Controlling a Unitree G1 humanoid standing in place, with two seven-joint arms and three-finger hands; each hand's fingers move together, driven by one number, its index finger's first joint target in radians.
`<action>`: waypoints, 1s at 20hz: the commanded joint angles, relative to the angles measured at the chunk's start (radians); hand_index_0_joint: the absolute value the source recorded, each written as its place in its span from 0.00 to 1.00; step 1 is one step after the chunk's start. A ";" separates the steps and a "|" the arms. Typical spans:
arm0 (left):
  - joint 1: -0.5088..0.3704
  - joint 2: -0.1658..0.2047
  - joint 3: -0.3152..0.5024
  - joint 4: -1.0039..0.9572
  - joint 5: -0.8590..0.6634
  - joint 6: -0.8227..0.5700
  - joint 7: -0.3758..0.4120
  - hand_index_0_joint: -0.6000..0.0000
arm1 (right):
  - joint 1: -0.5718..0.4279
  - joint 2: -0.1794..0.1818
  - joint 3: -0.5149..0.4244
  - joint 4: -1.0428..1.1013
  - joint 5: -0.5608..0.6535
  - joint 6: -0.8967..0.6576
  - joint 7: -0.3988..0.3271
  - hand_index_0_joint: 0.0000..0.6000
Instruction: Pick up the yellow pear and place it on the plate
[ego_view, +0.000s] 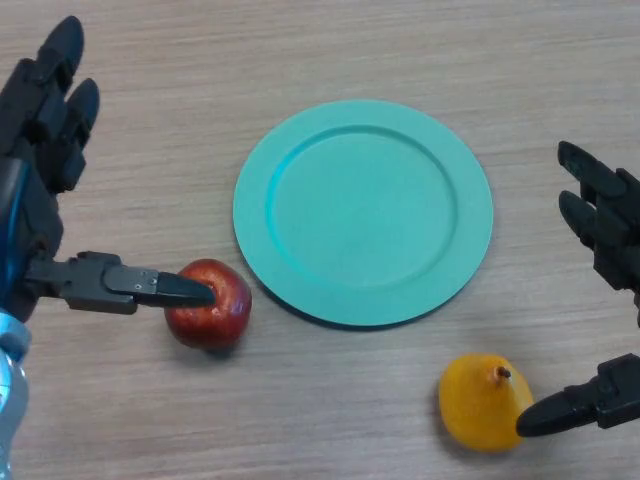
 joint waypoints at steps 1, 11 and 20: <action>-0.027 0.024 0.027 -0.047 0.014 -0.121 -0.014 1.00 | -0.010 -0.013 -0.066 -0.068 0.018 -0.155 -0.028 0.00; -0.023 0.024 0.031 -0.062 -0.001 -0.088 -0.032 1.00 | 0.026 0.004 -0.041 -0.074 -0.013 -0.190 -0.052 0.00; -0.007 0.017 0.041 -0.038 -0.015 -0.108 -0.011 1.00 | 0.096 0.029 0.081 0.163 -0.140 -0.578 -0.230 0.00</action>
